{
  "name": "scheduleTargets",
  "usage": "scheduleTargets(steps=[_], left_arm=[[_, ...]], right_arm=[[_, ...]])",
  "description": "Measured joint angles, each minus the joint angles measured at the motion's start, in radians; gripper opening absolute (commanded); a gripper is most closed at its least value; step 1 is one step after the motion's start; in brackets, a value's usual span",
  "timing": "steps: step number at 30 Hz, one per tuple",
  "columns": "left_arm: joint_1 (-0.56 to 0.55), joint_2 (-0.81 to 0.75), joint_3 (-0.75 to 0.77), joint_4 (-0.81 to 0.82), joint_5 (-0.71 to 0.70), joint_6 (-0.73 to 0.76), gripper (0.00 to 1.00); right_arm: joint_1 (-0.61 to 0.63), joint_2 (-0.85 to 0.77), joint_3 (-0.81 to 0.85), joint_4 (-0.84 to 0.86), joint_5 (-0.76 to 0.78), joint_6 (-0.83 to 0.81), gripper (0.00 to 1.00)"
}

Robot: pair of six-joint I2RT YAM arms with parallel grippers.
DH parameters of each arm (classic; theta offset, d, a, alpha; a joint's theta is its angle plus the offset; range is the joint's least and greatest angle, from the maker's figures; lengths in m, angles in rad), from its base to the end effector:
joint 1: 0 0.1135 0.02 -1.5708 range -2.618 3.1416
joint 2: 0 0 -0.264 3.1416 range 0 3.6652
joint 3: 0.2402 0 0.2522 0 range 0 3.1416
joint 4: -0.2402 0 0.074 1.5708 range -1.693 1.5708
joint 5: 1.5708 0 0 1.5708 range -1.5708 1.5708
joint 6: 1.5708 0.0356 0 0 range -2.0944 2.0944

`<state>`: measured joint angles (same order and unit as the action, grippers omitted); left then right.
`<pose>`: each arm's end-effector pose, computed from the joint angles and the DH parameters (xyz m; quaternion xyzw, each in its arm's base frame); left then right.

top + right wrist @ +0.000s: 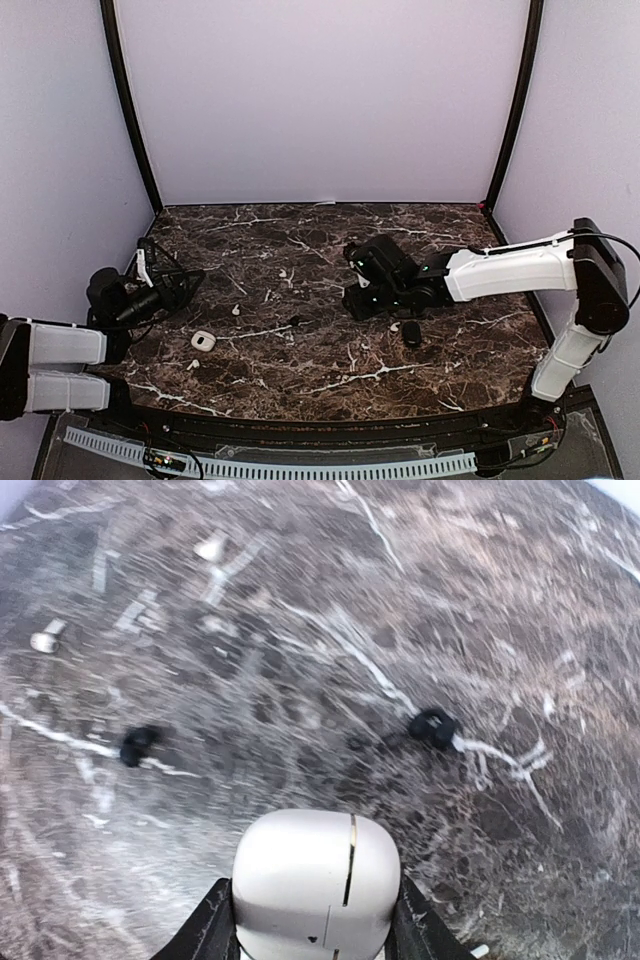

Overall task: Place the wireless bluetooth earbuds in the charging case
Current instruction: Pick up the charging case from the center of the board, then pass from the right arm to the left

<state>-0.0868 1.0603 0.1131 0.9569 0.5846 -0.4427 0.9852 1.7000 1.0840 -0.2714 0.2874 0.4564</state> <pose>0.1840 -0.0357 0.1810 0.0822 0.6994 -0.3737 0.6036 0.2057 0.2919 0.1989 -0.1974 0.9126 0.1175 0.3382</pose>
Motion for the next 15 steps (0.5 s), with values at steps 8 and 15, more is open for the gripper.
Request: scheduleTargets(steps=[8, 15], left_arm=[[-0.099, 0.153, 0.032, 0.079, 0.054, -0.104, 0.97], [-0.307, 0.187, 0.122, 0.087, 0.021, -0.181, 0.97]], right_arm=[[0.01, -0.169, -0.117, 0.227, -0.048, -0.105, 0.4], [0.01, -0.231, -0.174, 0.377, -0.053, -0.188, 0.41]])
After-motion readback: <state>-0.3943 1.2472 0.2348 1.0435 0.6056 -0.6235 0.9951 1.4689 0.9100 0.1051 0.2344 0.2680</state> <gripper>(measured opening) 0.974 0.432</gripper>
